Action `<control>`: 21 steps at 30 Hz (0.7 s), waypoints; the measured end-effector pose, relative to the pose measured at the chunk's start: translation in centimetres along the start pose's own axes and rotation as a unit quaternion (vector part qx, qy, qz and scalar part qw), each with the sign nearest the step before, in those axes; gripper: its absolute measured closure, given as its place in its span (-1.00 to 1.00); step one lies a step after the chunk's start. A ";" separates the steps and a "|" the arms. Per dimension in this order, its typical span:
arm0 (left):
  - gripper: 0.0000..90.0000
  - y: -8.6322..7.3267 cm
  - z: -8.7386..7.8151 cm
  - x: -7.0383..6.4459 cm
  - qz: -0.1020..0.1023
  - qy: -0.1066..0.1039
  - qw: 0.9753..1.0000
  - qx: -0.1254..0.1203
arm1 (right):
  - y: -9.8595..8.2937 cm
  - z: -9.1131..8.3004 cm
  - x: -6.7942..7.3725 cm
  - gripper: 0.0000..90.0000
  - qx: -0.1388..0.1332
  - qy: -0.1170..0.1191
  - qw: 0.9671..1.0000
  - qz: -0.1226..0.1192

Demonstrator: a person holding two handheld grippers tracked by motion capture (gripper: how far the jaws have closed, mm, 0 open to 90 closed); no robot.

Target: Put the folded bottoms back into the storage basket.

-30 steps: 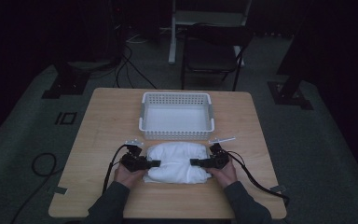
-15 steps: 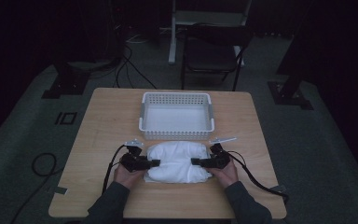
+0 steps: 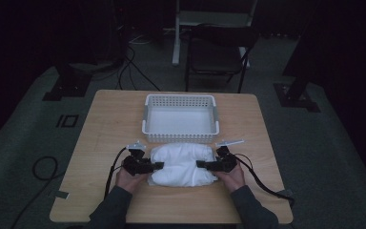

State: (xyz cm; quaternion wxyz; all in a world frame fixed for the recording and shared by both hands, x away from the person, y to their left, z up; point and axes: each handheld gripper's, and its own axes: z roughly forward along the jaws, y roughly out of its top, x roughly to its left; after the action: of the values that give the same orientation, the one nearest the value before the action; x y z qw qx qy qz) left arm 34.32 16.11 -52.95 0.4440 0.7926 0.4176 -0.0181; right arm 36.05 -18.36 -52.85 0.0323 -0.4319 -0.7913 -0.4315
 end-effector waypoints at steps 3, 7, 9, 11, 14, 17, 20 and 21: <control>0.32 0.1 -0.3 -0.1 0.002 0.002 1.000 -0.002 | 0.1 -0.2 0.3 0.17 -0.002 -0.003 1.000 -0.004; 0.32 0.2 -0.5 -0.2 0.000 0.004 1.000 -0.004 | 0.3 -0.3 0.5 0.17 -0.005 -0.004 1.000 -0.008; 0.32 0.2 -0.6 -0.3 0.001 0.003 1.000 -0.006 | 0.3 -0.4 0.7 0.17 -0.006 -0.004 1.000 -0.010; 0.32 0.3 -0.7 -0.4 0.002 0.003 1.000 -0.007 | 0.4 -0.5 0.8 0.17 -0.008 -0.006 1.000 -0.011; 0.32 0.3 -0.8 -0.5 0.003 0.004 1.000 -0.010 | 0.5 -0.7 0.9 0.17 -0.009 -0.006 1.000 -0.014; 0.32 0.4 -1.0 -0.6 0.005 0.004 1.000 -0.011 | 0.6 -0.8 0.9 0.17 -0.011 -0.006 1.000 -0.015; 0.32 0.6 -1.2 -0.7 0.006 0.005 1.000 -0.014 | 0.7 -1.0 1.1 0.17 -0.014 -0.007 1.000 -0.019; 0.32 0.6 -1.2 -0.7 0.007 0.005 1.000 -0.015 | 0.8 -1.0 1.1 0.17 -0.014 -0.007 1.000 -0.019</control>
State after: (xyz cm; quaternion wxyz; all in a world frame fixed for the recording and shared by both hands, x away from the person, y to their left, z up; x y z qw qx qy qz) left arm 33.83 16.38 -51.52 0.4538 0.7888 0.4144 -0.0053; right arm 35.58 -18.15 -51.26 0.0129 -0.4204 -0.7933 -0.4402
